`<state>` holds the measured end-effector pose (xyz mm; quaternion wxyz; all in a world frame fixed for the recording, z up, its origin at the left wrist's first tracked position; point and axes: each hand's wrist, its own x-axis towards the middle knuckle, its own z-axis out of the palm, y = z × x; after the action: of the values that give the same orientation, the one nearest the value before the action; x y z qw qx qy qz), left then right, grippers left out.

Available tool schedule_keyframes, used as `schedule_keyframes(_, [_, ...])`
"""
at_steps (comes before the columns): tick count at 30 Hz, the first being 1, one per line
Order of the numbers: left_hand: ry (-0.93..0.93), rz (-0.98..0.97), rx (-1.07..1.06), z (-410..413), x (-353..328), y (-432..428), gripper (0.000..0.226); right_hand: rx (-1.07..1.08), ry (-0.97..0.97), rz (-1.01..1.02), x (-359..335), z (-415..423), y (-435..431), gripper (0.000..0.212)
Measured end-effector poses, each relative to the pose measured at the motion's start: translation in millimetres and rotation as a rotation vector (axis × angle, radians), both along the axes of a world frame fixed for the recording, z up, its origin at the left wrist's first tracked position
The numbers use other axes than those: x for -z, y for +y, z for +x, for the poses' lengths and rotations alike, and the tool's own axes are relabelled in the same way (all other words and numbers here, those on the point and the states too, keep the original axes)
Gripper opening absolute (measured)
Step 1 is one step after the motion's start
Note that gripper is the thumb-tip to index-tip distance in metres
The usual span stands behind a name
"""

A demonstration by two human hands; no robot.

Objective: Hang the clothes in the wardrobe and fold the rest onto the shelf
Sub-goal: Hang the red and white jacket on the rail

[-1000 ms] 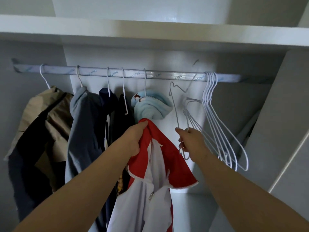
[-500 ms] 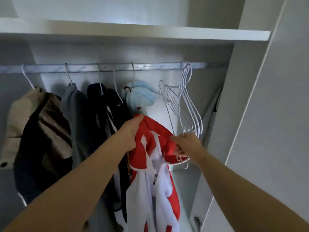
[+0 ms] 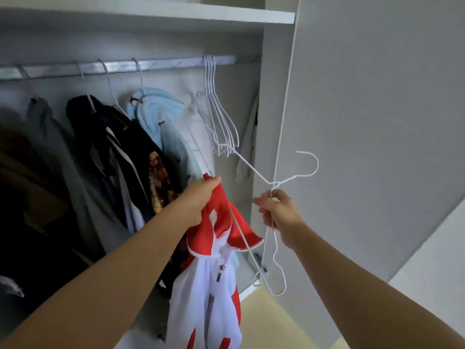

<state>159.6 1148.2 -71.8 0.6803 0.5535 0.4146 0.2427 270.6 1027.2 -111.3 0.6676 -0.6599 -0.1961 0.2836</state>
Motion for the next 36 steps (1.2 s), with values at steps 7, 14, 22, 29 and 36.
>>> schedule_keyframes(7, [0.109, 0.116, 0.087, 6, 17, -32, 0.034, 0.263, -0.134, -0.119, 2, 18, -69, 0.048])
schedule_keyframes(14, [0.274, 0.329, 0.080, 1, 36, -58, 0.032, 0.321, -0.628, -0.544, -10, 24, -125, 0.052])
schedule_keyframes(22, [0.355, 0.413, -0.026, 2, 32, -72, 0.036, 0.180, -0.527, -0.230, -24, 27, -144, 0.035])
schedule_keyframes(29, [0.264, 0.231, -0.133, -13, 12, -46, 0.042, -0.262, 0.072, 0.007, -36, 48, -158, 0.029])
schedule_keyframes(36, [0.202, 0.322, -0.097, 0, -13, -48, 0.037, -0.373, -0.309, -0.267, -36, 45, -152, 0.029])
